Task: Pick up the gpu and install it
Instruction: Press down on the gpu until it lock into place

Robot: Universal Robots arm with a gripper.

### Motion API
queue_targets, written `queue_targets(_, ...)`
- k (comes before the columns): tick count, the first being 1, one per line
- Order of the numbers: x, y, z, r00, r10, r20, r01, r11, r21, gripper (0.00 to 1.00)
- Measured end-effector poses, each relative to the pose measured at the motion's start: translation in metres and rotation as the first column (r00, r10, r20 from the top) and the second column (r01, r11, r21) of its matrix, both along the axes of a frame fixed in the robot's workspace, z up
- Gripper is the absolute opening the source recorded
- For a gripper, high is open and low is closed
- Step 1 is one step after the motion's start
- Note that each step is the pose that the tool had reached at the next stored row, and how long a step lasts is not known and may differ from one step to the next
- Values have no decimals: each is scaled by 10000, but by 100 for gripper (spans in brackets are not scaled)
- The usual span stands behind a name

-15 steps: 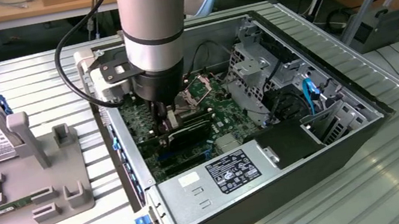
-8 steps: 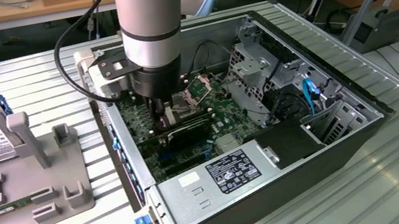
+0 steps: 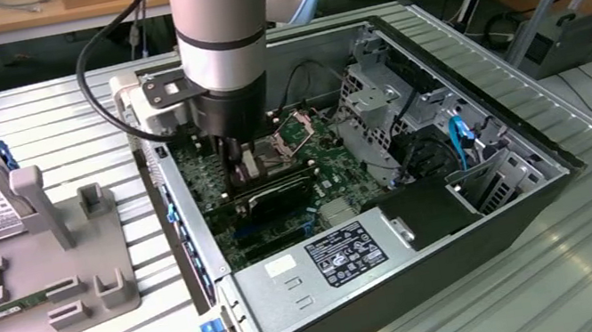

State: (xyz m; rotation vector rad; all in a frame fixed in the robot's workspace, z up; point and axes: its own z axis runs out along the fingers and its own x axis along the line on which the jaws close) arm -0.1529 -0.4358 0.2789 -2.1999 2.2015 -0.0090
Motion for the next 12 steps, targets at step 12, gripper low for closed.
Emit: queue_targets(12,-74,-130,45,10000,-1,2,1,10000,1,11)
